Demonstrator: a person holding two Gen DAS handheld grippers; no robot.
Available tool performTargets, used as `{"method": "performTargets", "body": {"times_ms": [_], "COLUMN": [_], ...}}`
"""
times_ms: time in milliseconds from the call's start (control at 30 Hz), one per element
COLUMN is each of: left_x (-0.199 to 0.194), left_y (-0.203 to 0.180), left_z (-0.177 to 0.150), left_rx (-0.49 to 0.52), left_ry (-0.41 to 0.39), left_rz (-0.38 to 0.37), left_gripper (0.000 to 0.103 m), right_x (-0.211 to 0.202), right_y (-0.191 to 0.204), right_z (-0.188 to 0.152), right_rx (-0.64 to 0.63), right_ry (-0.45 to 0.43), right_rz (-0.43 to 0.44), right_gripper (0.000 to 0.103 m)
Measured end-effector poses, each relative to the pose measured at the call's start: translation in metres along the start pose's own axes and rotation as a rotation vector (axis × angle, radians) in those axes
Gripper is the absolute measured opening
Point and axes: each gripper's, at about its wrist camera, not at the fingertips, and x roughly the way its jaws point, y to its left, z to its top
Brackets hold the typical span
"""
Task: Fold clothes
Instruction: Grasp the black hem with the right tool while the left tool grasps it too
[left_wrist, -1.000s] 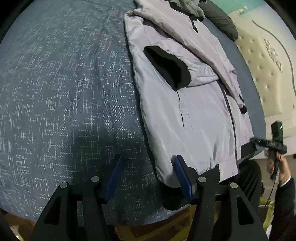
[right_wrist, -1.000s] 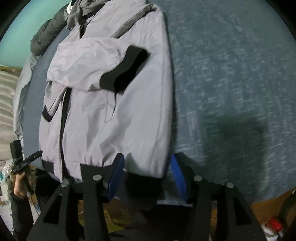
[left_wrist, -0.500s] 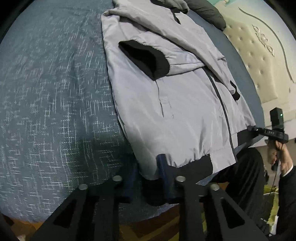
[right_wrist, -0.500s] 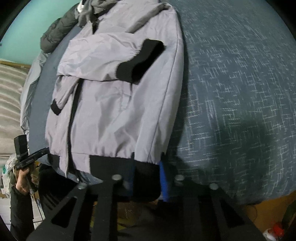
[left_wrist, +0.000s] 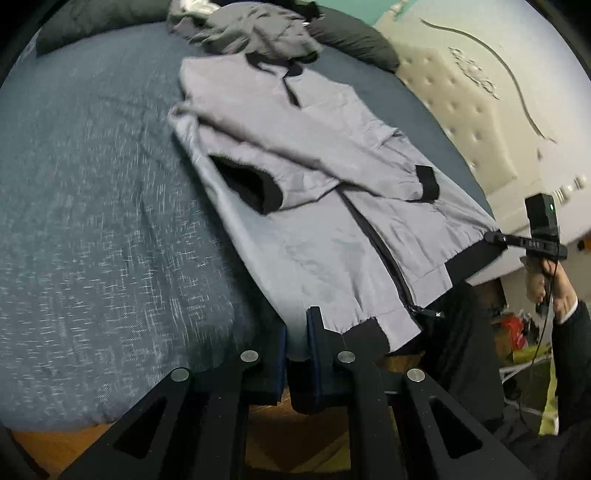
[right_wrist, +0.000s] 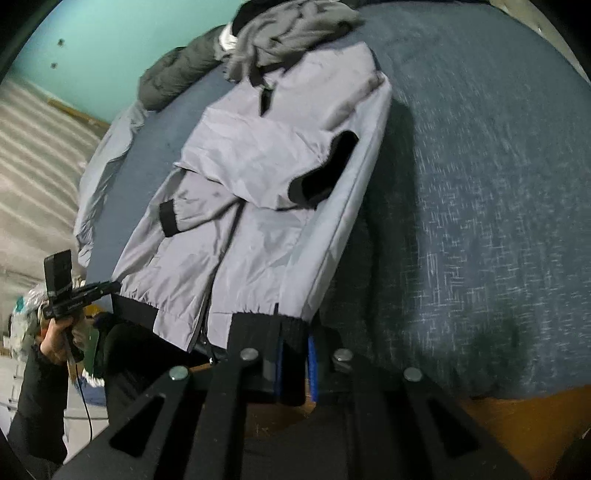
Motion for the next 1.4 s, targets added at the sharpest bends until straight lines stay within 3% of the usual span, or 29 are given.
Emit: {"method": "performTargets", "body": {"times_ms": [267,433,567,800,1067,1233,1400], "left_x": [-0.049,-0.056,-0.061,-0.061,-0.022,0.018,0.081], "left_y": [-0.021,-0.022,-0.016,0.002,0.057,0.101,0.151], "left_z": [0.008,0.043,0.078,0.164,0.283,0.343,0.385], "left_rx": [0.074,0.071,0.057,0.024,-0.069,-0.134,-0.229], "left_ry": [-0.023,-0.045,-0.073,-0.135,-0.175,-0.176,-0.149], "left_rz": [-0.016,-0.016,-0.018,-0.011,0.001,0.02,0.05], "left_gripper": [0.011,0.011,0.011,0.011,0.011,0.011,0.016], "right_x": [-0.038,-0.055,-0.06,-0.057,-0.02,0.016,0.077], "right_y": [0.025,0.033,0.03,0.028,0.012,-0.013,-0.052], "right_z": [-0.011,0.003,0.034,0.126,0.254,0.328,0.389], "right_rx": [-0.079,-0.098,-0.085,-0.063,-0.045,-0.003,0.108], "right_ry": [-0.009,-0.028,-0.057,-0.105,-0.147,-0.193,-0.211], "right_rz": [0.046,0.077,0.103,0.116,0.068,0.011,-0.074], "right_gripper": [0.009,0.009,0.009,0.009,0.009,0.009,0.014]}}
